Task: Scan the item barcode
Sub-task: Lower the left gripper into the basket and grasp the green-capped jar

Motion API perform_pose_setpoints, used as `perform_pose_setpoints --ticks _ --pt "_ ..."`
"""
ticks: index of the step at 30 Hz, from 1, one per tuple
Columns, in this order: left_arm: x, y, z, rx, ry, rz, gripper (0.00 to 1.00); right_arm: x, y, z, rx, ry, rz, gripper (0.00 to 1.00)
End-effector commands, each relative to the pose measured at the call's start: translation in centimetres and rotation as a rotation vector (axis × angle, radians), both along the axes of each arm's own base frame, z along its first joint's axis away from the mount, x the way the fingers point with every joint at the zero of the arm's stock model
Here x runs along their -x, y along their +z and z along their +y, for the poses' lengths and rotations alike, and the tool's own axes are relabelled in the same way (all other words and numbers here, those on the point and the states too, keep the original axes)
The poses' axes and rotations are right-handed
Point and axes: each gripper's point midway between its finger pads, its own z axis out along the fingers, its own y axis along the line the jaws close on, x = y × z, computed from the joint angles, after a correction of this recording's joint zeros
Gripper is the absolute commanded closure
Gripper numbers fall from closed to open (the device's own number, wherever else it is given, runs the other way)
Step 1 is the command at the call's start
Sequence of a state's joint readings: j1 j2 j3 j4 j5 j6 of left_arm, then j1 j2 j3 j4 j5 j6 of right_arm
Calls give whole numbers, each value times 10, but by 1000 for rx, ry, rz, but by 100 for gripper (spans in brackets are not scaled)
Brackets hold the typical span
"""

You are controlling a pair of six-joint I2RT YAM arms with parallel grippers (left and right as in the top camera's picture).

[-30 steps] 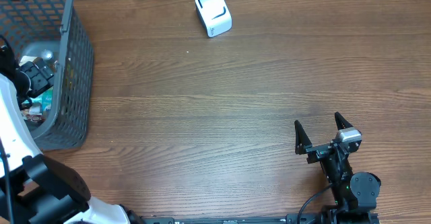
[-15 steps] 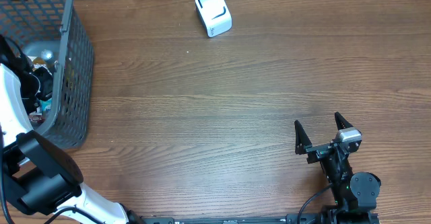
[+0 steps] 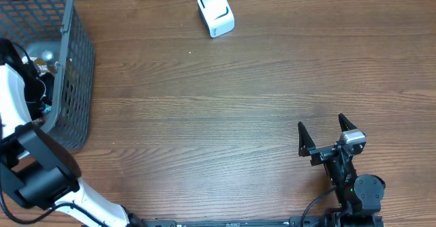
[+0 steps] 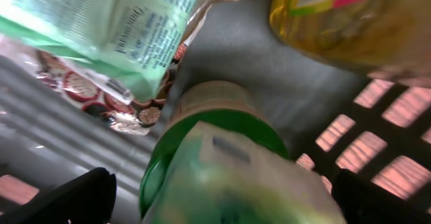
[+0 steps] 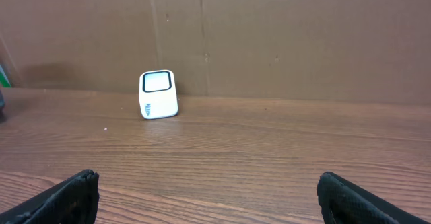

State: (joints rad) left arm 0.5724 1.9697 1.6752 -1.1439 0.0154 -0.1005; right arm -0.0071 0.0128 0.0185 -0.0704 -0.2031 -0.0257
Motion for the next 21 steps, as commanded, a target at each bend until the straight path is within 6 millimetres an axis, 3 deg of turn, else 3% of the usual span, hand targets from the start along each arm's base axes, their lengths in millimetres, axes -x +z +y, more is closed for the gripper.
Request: perform_pose_setpoints --ticks 1,21 --pt "3 -22 -9 56 -25 43 1 0 -2 -1 2 -3 -5 0" --pt "3 -26 -4 35 -22 54 5 0 -2 -1 2 -3 -5 0"
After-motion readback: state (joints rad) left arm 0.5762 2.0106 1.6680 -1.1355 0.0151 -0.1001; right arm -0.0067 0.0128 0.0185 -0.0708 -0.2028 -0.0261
